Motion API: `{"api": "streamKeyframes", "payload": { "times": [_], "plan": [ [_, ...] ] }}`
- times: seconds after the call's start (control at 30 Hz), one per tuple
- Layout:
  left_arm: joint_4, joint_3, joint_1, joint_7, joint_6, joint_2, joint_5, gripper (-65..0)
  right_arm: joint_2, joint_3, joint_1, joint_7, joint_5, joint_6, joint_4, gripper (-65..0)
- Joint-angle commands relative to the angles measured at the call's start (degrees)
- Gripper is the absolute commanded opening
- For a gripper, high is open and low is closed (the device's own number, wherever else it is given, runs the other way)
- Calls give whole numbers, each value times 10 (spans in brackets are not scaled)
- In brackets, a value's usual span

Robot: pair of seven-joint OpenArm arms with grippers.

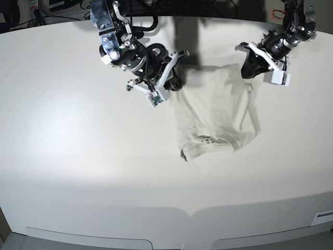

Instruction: Fold the T-shirt properly

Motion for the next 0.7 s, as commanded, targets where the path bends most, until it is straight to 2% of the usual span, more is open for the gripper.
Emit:
{"api": "streamKeyframes", "payload": {
  "times": [0.0, 0.13, 0.43, 0.5, 0.57, 0.67],
  "plan": [
    [-3, -3, 7, 32, 27, -17, 20, -650, 0, 0, -3, -16, -8, 6, 7, -650],
    [24, -21, 20, 31, 27, -49, -39, -650, 0, 6, -6, -17, -8, 6, 50, -650],
    [159, -134, 107, 34, 26, -48, -51, -650, 0, 98, -77, -22, -5, 6, 233, -650],
    [177, -144, 137, 37, 26, -48, -51, -650, 0, 130, -101, -42, 21, 9, 268, -650],
    [191, -151, 168, 37, 24, -48, -50, -650, 0, 162, -127, -73, 57, 38, 298, -650],
    [205, -154, 216, 41, 20, -48, -48, -650, 0, 208, -172, -108, 100, 52, 338, -650]
  ]
}}
